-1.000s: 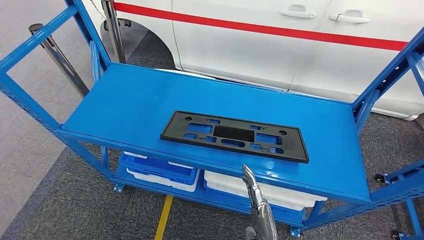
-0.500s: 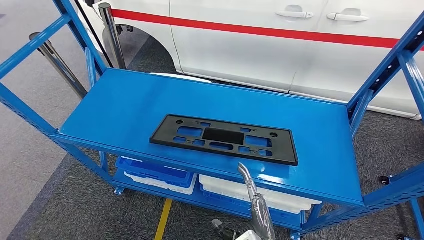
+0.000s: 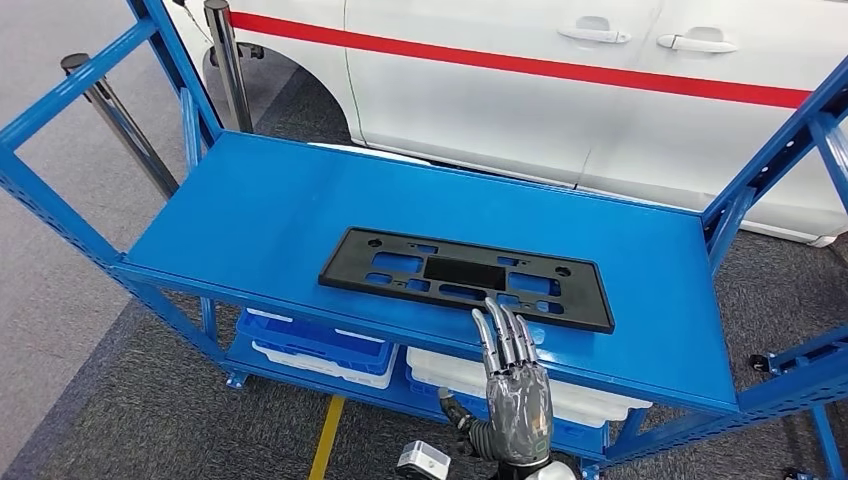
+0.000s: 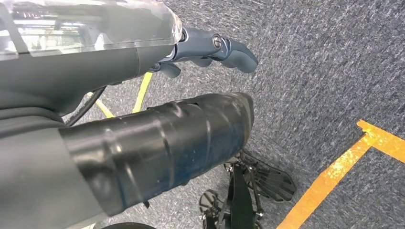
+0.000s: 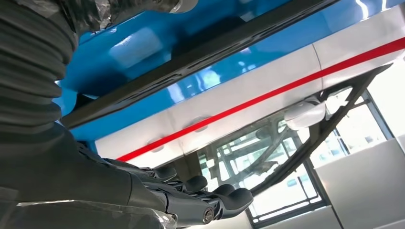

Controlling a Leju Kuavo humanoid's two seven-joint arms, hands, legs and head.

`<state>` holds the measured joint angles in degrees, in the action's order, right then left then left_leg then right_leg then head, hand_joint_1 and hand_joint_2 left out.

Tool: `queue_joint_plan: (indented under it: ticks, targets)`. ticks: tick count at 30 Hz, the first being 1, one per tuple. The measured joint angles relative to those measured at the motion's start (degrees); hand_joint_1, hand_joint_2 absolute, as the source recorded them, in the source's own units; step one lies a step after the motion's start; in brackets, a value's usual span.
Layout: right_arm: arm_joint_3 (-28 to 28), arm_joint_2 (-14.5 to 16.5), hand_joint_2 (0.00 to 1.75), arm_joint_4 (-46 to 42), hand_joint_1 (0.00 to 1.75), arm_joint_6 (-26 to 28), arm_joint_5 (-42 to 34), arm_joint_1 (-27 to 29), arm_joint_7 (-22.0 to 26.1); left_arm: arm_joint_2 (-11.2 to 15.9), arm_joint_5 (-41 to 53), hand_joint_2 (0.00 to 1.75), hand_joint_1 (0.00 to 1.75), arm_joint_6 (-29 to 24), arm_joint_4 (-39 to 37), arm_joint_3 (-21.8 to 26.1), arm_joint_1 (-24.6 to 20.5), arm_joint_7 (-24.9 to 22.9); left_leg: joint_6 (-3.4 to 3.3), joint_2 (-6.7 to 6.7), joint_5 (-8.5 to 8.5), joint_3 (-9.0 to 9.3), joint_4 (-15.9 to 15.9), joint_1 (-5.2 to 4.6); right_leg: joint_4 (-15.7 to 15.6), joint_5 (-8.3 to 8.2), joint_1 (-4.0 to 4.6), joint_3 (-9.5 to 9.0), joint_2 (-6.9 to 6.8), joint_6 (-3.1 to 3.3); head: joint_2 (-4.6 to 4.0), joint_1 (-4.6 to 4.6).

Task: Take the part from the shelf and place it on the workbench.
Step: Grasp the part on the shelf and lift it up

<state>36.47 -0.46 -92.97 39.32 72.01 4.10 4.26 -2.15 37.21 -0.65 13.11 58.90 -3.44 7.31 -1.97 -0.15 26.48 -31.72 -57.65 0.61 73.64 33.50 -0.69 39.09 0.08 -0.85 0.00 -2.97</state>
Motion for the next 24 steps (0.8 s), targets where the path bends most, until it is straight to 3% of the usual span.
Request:
queue_joint_plan:
  ticks: [2, 4, 7, 9, 12, 13, 14, 15, 17, 19, 21, 24]
  targets:
    - [-0.5, 0.5, 1.75, 0.4, 0.00, 0.0, 0.2, 0.0, -0.1, 0.0, 0.1, 0.00, 0.00, 0.0, 0.0, 0.0, 0.0, 0.0, 0.25, -0.06, 0.16, 0.15, -0.1, 0.00, -7.5, -3.92, -0.11, -3.54, -0.04, 0.27, 0.00, -0.01]
    - [-0.9, 1.0, 1.75, 0.8, 0.00, 0.0, 0.3, 0.0, -0.2, 0.0, 0.2, 0.00, 0.00, 0.0, 0.0, 0.0, 0.0, 0.0, 0.82, -0.10, 0.42, 0.10, -0.5, -0.17, -13.3, -5.89, 0.09, -6.13, -0.04, 0.70, 0.00, 0.01]
    - [-1.3, 1.6, 1.75, 1.2, 0.00, 0.0, 0.3, -0.1, -0.2, 0.1, 0.2, 0.00, 0.00, 0.0, 0.0, 0.0, -0.1, 0.0, 1.96, -0.10, 0.48, 0.06, -0.4, -0.18, -14.4, -6.15, 0.33, -6.35, 0.13, 1.49, 0.00, 0.02]
    - [-1.5, 2.1, 1.75, 1.3, 0.00, 0.0, 0.4, -0.2, -0.2, 0.2, 0.2, 0.00, 0.00, 0.0, 0.0, 0.0, -0.1, 0.0, 2.60, -0.07, 1.62, -0.46, -1.7, 0.01, -14.9, -6.48, 0.17, -6.50, 0.12, 2.18, 0.00, 0.03]
    - [-1.6, 2.8, 1.75, 1.5, 0.00, 0.0, 0.7, -0.3, -0.3, 0.3, 0.2, 0.00, 0.00, 0.0, 0.0, 0.0, -0.1, 0.0, 3.21, -0.05, 6.76, -4.75, -11.2, 0.12, -15.1, -6.61, 0.12, -6.55, -0.01, 2.74, 0.00, 0.07]
    - [-1.7, 3.0, 1.75, 1.6, 0.00, 0.0, 1.2, -0.3, -0.4, 0.4, 0.2, 0.00, 0.00, 0.0, 0.0, 0.0, -0.1, 0.0, 3.34, -0.05, 7.86, -6.31, -14.4, 0.12, -15.1, -6.58, 0.19, -6.52, -0.03, 2.81, 0.00, 0.07]
    - [-1.9, 3.1, 1.75, 1.7, 0.00, 0.0, 2.2, -0.3, -0.7, 0.4, 0.3, 0.00, 0.00, 0.0, 0.0, 0.0, 0.0, 0.0, 3.39, -0.05, 7.87, -7.10, -16.0, 0.12, -15.0, -6.54, 0.26, -6.52, -0.04, 2.86, 0.00, 0.07]
    - [-2.0, 3.3, 1.75, 1.8, 0.00, 0.0, 3.5, -0.3, -1.1, 0.4, 0.3, 0.00, 0.00, 0.0, 0.0, 0.0, 0.0, 0.0, 3.37, -0.04, 6.76, -6.85, -15.3, 0.12, -15.0, -6.50, 0.30, -6.57, -0.02, 2.87, 0.00, 0.08]
    - [-2.5, 3.8, 1.75, 1.9, 0.00, 0.0, 6.8, -0.4, -2.2, 0.5, 0.6, 0.00, 0.00, 0.0, 0.0, 0.0, -0.1, 0.0, 3.09, -0.04, 2.72, -3.63, -8.4, 0.12, -15.0, -6.35, 0.35, -6.82, 0.03, 2.76, 0.00, 0.08]
    - [-2.8, 4.2, 1.75, 2.2, 0.00, 0.0, 9.7, -0.7, -4.0, 0.7, 0.8, 0.00, 0.00, 0.1, 0.0, 0.0, -0.2, 0.0, 2.57, -0.08, 0.51, -0.61, -1.9, -0.13, -14.8, -6.19, 0.55, -6.92, 0.08, 2.40, 0.00, 0.07]
    - [-2.8, 4.4, 1.75, 2.8, 0.00, 0.0, 12.2, -1.3, -6.5, 0.8, 1.2, 0.00, 0.00, 0.2, 0.0, 0.0, -0.4, 0.0, 1.97, -0.15, 0.47, 0.03, -0.3, -0.43, -14.8, -6.22, 0.69, -6.83, 0.11, 1.92, 0.00, 0.05]
    - [-2.8, 4.6, 1.75, 4.4, 0.00, -0.4, 14.4, -2.4, -10.0, 0.9, 1.8, 0.00, 0.00, 0.5, 0.0, 0.1, -0.5, 0.1, 0.92, -0.14, -0.01, 0.19, 0.2, -0.06, -13.7, -5.40, 0.67, -6.44, 0.09, 1.06, 0.00, 0.03]
